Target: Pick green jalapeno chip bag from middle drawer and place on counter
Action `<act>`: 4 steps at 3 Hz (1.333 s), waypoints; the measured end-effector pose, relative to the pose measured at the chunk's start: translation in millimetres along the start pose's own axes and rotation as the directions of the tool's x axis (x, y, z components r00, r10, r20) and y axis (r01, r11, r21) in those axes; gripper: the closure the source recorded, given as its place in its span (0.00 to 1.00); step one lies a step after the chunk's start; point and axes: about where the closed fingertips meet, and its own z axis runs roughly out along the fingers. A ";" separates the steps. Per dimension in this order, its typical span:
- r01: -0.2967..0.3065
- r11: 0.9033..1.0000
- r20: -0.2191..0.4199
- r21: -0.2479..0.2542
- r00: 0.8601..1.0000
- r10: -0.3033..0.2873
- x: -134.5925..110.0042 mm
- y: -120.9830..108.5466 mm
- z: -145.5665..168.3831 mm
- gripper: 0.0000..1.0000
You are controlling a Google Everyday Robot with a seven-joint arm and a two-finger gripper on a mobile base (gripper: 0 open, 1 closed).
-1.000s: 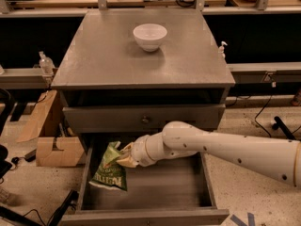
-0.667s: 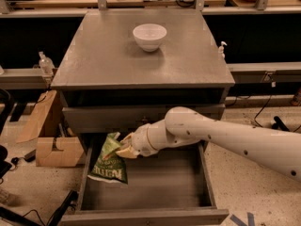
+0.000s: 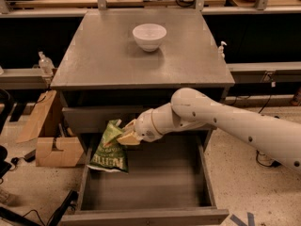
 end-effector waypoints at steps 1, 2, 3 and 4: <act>-0.013 0.999 -0.024 -0.034 1.000 0.013 -13.8 -4.5 5.2 1.00; -0.020 0.999 -0.029 -0.050 0.999 0.018 -63.4 -5.3 -6.4 1.00; 0.013 1.000 -0.057 -0.027 0.998 -0.014 -156.0 -1.6 -36.4 1.00; 0.048 0.999 -0.066 0.008 0.997 -0.048 -214.2 0.5 -56.8 1.00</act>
Offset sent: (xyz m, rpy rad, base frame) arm 0.0291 0.0495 0.1420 -0.0240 0.0420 0.0287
